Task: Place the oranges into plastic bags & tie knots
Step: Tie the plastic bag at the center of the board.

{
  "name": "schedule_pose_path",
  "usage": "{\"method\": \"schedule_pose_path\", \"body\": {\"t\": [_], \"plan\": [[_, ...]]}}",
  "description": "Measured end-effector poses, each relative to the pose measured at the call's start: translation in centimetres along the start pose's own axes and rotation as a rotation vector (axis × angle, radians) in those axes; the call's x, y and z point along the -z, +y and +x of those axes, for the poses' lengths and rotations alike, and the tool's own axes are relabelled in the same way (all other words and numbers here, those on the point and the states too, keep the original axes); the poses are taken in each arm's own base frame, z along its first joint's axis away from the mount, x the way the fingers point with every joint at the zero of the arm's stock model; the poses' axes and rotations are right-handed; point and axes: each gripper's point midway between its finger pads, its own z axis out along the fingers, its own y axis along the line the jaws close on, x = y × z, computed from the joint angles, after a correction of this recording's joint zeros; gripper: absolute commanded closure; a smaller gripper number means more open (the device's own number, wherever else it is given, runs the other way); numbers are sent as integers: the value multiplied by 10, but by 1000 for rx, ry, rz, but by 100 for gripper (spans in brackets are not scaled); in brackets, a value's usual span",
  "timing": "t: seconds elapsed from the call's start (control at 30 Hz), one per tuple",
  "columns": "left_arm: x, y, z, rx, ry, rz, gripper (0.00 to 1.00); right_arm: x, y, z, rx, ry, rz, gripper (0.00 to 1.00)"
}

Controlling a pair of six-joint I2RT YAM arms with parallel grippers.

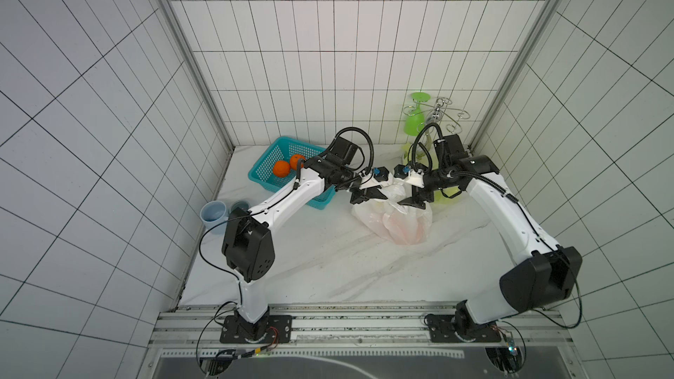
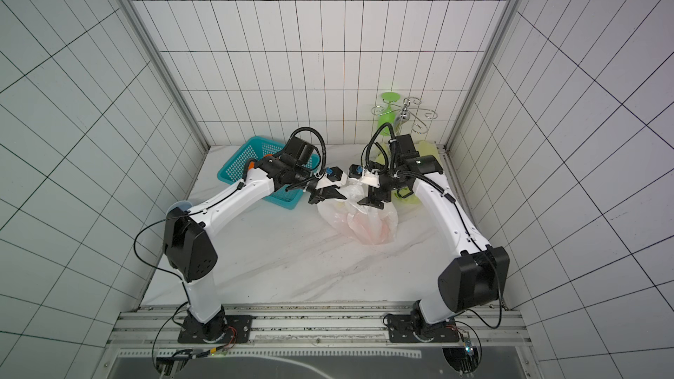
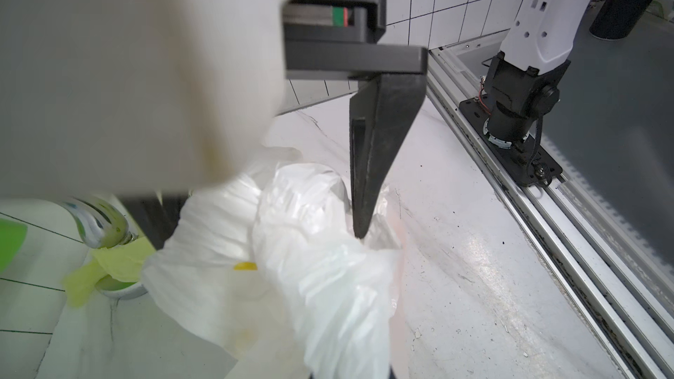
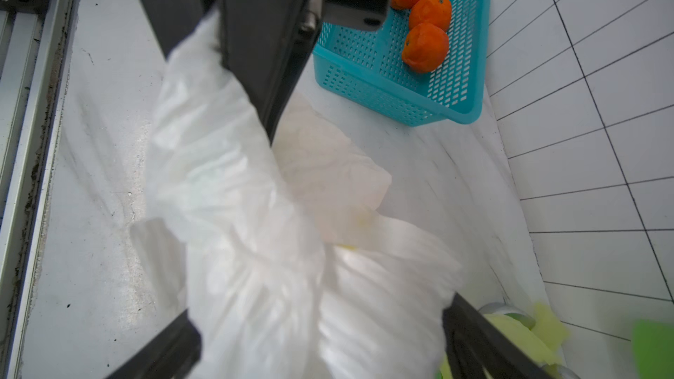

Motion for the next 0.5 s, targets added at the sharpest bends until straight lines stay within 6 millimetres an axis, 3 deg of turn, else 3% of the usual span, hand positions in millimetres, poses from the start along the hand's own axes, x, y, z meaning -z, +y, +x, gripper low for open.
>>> {"method": "schedule_pose_path", "body": {"t": [0.27, 0.37, 0.5], "plan": [[0, -3, 3, -21, 18, 8, 100, -16, 7, 10, -32, 17, -68, 16], [-1, -2, 5, -35, 28, 3, 100, -7, 0, 10, -58, 3, -45, 18], [-1, -1, 7, -59, 41, -4, 100, 19, -12, 5, -88, -50, 21, 14]]}}
